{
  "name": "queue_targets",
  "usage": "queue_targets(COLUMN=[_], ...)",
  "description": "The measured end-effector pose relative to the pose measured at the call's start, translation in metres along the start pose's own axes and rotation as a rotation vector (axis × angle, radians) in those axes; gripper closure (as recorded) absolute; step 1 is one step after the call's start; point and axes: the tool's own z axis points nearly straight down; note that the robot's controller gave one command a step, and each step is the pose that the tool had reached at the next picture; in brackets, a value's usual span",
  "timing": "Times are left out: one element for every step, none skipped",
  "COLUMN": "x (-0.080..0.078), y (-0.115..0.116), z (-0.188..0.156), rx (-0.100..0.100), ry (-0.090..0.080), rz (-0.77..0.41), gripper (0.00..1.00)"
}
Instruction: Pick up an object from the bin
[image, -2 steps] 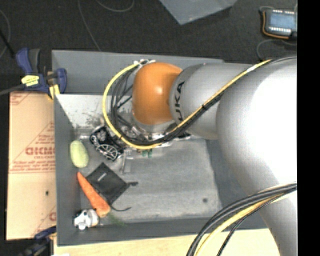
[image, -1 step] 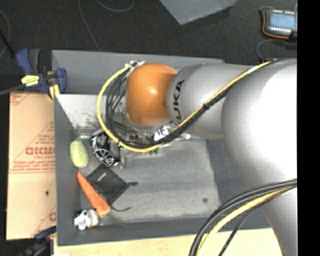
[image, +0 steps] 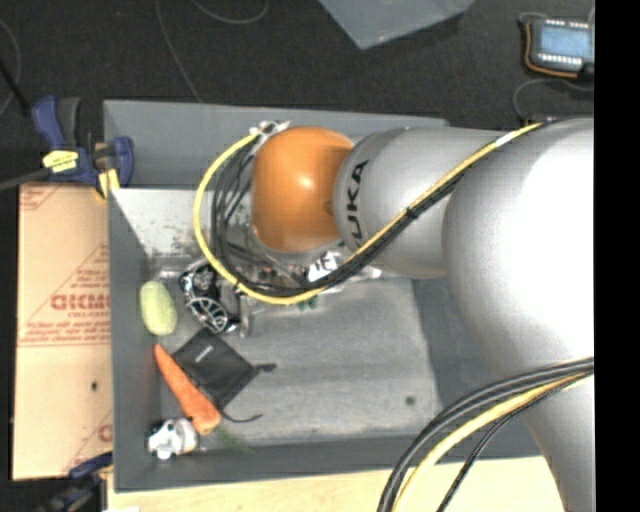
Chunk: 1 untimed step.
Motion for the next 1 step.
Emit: queue_targets(x=[0.0001], y=[0.0006], z=[-0.0426], rx=[-0.001], ry=[0.006], rz=[0.01], gripper=[1.0])
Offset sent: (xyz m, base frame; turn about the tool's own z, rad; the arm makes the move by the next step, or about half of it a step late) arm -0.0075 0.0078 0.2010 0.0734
